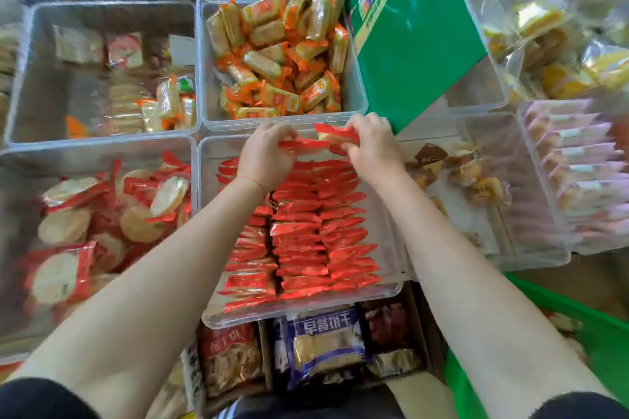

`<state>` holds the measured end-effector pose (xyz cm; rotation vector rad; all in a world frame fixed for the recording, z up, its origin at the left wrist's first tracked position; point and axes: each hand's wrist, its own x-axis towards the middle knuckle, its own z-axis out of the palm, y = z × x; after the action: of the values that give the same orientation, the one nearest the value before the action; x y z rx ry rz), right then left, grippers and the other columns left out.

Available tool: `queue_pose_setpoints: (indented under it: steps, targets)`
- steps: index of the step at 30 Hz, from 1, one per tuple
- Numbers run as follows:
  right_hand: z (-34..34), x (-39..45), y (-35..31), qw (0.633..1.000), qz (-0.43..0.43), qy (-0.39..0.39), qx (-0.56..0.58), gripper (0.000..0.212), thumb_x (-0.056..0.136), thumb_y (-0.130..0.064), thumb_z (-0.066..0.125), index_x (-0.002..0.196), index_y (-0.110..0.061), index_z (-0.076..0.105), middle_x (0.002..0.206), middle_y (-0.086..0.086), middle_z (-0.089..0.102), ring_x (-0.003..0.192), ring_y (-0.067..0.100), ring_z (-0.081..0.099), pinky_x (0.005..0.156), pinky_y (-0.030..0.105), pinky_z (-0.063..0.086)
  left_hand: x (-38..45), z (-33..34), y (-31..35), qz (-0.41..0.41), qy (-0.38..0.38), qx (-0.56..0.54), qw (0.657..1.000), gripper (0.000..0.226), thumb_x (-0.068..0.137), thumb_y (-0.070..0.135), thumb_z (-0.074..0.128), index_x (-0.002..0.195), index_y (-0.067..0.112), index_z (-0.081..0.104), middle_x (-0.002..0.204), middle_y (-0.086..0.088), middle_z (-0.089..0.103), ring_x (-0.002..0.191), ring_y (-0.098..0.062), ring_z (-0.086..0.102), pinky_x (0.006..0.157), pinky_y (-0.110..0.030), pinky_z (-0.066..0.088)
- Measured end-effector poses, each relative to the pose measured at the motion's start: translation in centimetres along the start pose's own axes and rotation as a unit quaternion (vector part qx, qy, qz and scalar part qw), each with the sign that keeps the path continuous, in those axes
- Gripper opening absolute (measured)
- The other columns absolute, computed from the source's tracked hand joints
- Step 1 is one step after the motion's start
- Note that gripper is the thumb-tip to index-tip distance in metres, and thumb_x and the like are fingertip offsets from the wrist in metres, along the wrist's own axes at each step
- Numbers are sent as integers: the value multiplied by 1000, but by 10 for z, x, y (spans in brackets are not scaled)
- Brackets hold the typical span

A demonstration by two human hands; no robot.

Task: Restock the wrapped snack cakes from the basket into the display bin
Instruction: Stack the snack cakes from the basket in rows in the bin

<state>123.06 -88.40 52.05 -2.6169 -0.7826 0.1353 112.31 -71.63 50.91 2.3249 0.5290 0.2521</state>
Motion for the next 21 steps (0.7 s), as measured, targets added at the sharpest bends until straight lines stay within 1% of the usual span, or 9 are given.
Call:
queue_pose_setpoints:
  steps: [2, 5, 8, 10, 12, 14, 17, 19, 21]
  targets:
    - [9, 2, -1, 995, -24, -23, -95, 15, 89, -12, 60, 103, -12, 59, 106, 11, 53, 104, 31, 47, 75, 42, 46, 1, 7, -9, 11, -29, 49, 998, 24, 81, 6, 65, 104, 11, 69, 107, -11, 59, 101, -30, 57, 83, -35, 47]
    - [20, -1, -3, 980, -61, -16, -189, 19, 89, -1, 46, 100, -9, 60, 105, 13, 52, 101, 33, 47, 75, 41, 38, 1, 15, -15, 25, -47, 151, 987, 23, 84, 9, 60, 106, 13, 66, 109, -7, 61, 107, -30, 54, 80, -39, 49]
    - [25, -3, -4, 969, -81, -5, -232, 24, 88, 5, 40, 96, -6, 61, 103, 15, 53, 99, 34, 48, 75, 41, 36, 3, 17, -15, 5, -51, 221, 974, 20, 85, 9, 54, 103, 11, 64, 105, -9, 65, 104, -33, 56, 76, -40, 47]
    - [27, -4, -6, 965, -86, -3, -249, 26, 88, 5, 38, 97, -4, 61, 103, 15, 53, 99, 34, 48, 75, 42, 36, 6, 21, -14, 8, -63, 270, 961, 18, 86, 9, 50, 99, 8, 63, 100, -12, 66, 100, -35, 57, 76, -39, 43]
    - [26, -5, -8, 963, -94, -16, -253, 27, 89, 4, 36, 99, -2, 61, 105, 15, 52, 100, 34, 48, 76, 42, 37, 7, 26, -12, 17, -74, 304, 950, 17, 90, 12, 46, 96, 8, 61, 100, -12, 66, 100, -34, 55, 79, -39, 40]
    - [24, -6, -6, 966, -97, -28, -239, 27, 90, 3, 35, 100, -2, 60, 107, 15, 52, 100, 33, 48, 78, 41, 37, 6, 29, -14, 18, -86, 323, 942, 18, 94, 15, 43, 97, 8, 60, 101, -12, 66, 105, -33, 51, 79, -40, 37]
    - [20, -6, -1, 976, -88, -10, -200, 26, 91, 4, 37, 101, -3, 60, 104, 14, 56, 97, 32, 50, 78, 38, 36, 5, 29, -22, 20, -88, 324, 942, 13, 95, 15, 42, 99, 10, 54, 99, -13, 67, 107, -33, 48, 77, -40, 34]
    - [19, -6, 0, 971, -98, -11, -218, 27, 91, 3, 37, 102, -5, 60, 103, 13, 59, 98, 32, 51, 78, 38, 35, 5, 27, -24, 24, -88, 305, 948, 14, 93, 12, 42, 106, 12, 48, 95, -12, 67, 107, -33, 47, 74, -39, 32]
    - [22, -7, -2, 958, -110, -32, -261, 28, 92, 3, 37, 103, -4, 62, 104, 13, 61, 102, 33, 50, 81, 41, 36, 6, 24, -22, 28, -103, 285, 952, 25, 90, 7, 42, 114, 13, 44, 94, -12, 67, 104, -33, 49, 74, -39, 32]
